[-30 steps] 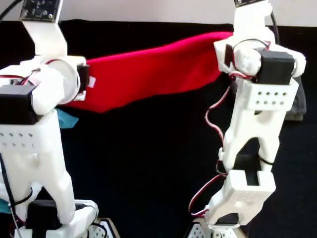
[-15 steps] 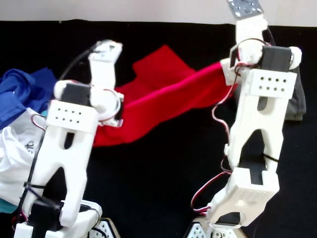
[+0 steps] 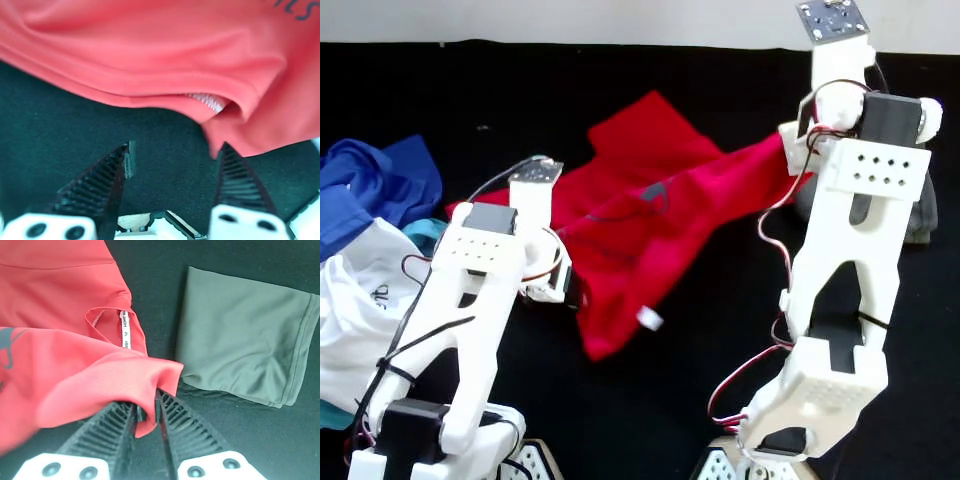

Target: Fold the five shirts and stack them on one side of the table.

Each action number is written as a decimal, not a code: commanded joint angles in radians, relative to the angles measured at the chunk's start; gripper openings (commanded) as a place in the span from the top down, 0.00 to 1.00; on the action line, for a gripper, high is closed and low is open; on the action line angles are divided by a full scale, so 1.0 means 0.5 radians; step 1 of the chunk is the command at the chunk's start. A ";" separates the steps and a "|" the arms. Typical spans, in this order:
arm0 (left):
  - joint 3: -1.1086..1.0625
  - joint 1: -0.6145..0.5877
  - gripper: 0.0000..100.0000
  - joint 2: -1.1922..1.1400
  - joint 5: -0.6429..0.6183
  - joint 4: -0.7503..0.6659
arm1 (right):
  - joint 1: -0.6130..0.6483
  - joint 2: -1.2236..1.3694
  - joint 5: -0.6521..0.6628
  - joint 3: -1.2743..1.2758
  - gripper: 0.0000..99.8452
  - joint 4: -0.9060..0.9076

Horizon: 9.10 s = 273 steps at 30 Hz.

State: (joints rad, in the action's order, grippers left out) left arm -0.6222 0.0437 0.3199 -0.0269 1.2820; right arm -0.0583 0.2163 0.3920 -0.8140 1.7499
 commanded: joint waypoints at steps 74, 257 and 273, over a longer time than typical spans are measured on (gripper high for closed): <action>1.699 -0.348 0.99 0.063 0.261 0.531 | 0.186 -0.103 -0.233 -0.799 0.99 -0.348; 4.365 -0.548 0.99 -2.846 0.399 0.703 | 0.336 2.248 0.224 -1.883 0.99 -0.990; 4.457 -0.545 0.99 -2.846 0.396 0.703 | 0.152 2.610 0.752 -1.901 0.99 -2.469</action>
State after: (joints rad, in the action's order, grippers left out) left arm 1.5321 -0.2325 -1.1193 0.1680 1.6272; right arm 0.0445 1.5344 0.7419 -1.6609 0.5900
